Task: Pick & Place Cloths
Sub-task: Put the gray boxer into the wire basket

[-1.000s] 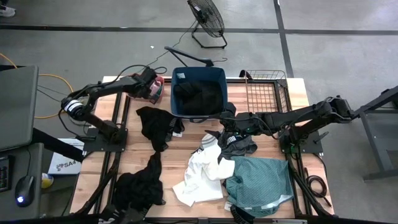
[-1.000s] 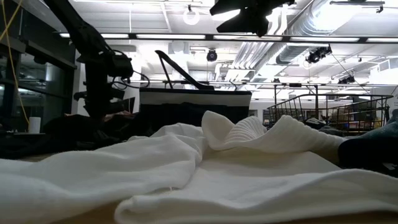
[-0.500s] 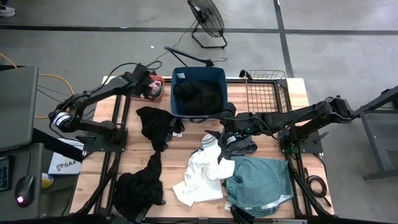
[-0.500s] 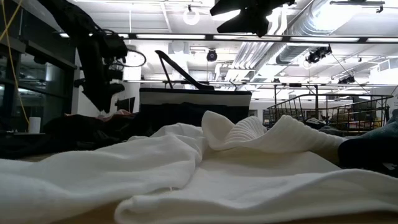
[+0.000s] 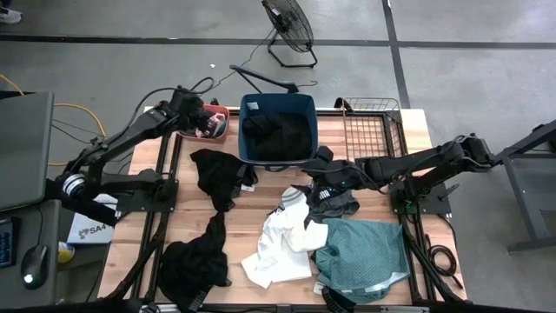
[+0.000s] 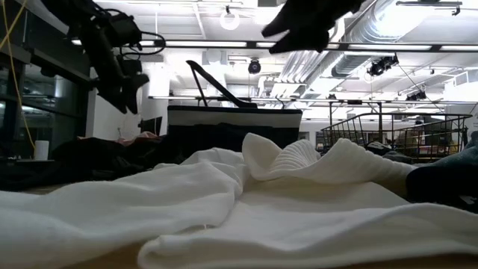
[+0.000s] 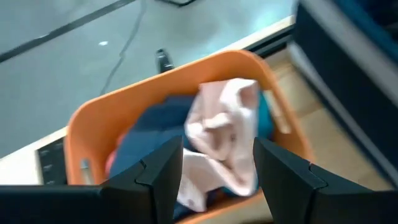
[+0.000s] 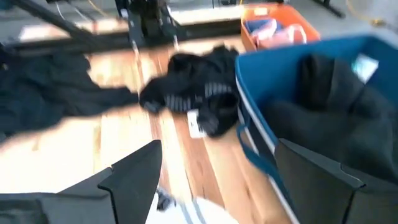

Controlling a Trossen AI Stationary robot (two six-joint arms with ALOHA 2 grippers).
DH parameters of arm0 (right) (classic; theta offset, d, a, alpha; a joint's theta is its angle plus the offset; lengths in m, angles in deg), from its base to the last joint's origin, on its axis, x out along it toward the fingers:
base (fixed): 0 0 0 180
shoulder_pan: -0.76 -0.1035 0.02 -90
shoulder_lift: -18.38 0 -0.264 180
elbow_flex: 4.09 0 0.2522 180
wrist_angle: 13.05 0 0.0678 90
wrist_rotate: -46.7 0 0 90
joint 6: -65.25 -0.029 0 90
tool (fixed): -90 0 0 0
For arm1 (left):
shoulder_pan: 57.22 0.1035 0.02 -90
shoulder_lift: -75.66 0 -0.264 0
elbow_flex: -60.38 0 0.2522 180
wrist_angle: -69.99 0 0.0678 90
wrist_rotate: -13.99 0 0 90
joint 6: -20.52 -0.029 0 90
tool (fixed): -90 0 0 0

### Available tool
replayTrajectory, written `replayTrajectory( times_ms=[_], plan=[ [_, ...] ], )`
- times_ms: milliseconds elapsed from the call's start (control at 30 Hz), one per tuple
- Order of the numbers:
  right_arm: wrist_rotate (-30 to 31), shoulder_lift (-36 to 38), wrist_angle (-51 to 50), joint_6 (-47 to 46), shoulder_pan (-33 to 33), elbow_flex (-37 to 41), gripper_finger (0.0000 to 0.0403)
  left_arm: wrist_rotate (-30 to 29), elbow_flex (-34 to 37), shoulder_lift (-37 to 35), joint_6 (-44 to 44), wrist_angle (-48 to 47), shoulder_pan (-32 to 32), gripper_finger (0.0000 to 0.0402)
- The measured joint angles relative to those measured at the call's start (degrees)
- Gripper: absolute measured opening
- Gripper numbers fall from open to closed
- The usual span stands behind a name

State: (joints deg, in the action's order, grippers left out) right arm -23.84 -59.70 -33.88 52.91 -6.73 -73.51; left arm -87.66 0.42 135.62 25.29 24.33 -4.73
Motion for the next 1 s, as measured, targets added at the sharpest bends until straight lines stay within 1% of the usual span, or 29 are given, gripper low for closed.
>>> replayTrajectory(
  times_ms=[267, 467, 633, 867, 1000],
  plan=[
    [-0.25, 0.13, -16.05, -9.0, -0.04, 0.0, 0.0303, 11.22, 0.0, -4.71, 1.31, 0.0, 0.0, 0.019],
    [-0.18, 0.15, -26.66, -14.49, -0.04, 0.0, 0.0303, 14.08, 0.0, -7.91, 2.33, -0.24, -0.28, 0.019],
    [0.13, 0.06, -29.78, -18.75, -0.04, 1.8, 0.0303, 13.77, -0.02, -9.02, 3.74, -0.42, -5.22, 0.019],
    [-0.35, 0.02, -29.87, -27.51, -0.04, 6.73, 0.0303, 7.95, -0.02, -8.95, 5.17, -0.02, -16.57, 0.019],
    [-2.69, 0.0, -29.82, -28.03, -0.15, 9.12, 0.0303, 7.7, -0.02, -9.13, 6.03, 1.05, -21.72, 0.019]
  ],
)
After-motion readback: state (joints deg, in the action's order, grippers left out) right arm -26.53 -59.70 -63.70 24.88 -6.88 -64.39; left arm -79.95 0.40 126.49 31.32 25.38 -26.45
